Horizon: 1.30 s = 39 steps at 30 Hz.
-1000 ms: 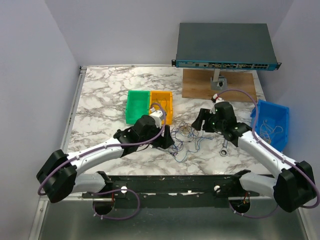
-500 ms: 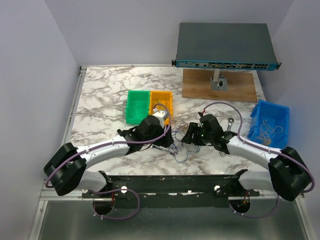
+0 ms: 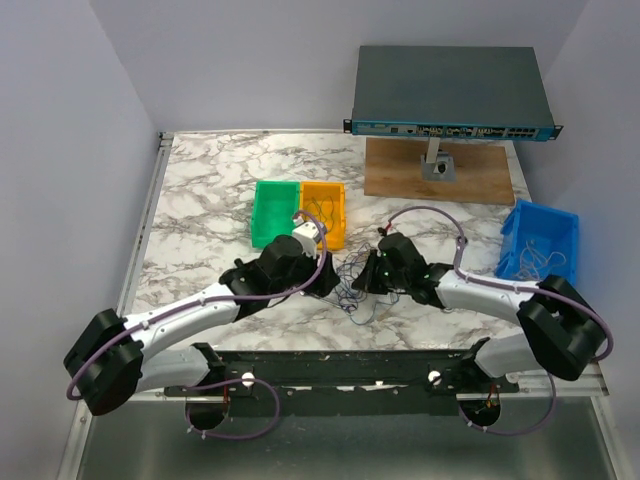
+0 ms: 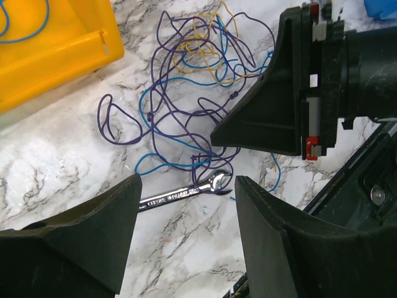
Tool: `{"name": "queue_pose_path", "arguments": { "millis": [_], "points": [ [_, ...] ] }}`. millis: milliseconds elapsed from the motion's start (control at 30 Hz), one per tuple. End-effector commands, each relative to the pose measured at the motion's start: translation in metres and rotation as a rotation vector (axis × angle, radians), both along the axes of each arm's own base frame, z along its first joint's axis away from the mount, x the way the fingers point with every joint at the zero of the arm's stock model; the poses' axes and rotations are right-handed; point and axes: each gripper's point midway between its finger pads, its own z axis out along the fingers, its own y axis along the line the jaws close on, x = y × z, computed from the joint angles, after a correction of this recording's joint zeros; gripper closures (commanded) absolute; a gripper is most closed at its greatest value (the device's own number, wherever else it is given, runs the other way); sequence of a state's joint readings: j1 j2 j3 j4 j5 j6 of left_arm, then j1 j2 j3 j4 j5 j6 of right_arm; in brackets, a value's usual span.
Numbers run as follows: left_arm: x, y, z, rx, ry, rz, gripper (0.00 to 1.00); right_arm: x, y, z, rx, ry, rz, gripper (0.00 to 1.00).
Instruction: Untangle the cables
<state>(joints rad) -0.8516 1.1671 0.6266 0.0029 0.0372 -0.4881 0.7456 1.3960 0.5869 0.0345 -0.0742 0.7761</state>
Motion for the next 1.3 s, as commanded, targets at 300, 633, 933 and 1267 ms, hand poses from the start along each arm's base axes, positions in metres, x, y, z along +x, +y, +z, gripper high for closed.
{"name": "queue_pose_path", "arguments": {
  "millis": [300,633,933,1267],
  "points": [
    [-0.012,-0.015,0.096,-0.208,-0.315,-0.203,0.34,-0.003,0.012,0.144,0.112,-0.328,0.165,0.99],
    [-0.028,-0.035,0.139,-0.32,-0.446,-0.363,0.19,-0.016,0.025,0.218,0.286,-0.373,0.198,0.99],
    [-0.018,-0.06,0.136,-0.317,-0.401,-0.393,0.3,-0.026,0.034,0.257,0.403,-0.381,0.233,0.99],
    [-0.007,-0.07,0.12,-0.355,-0.325,-0.341,1.0,-0.02,0.01,0.252,0.383,-0.413,0.102,0.37]
  ]
}}
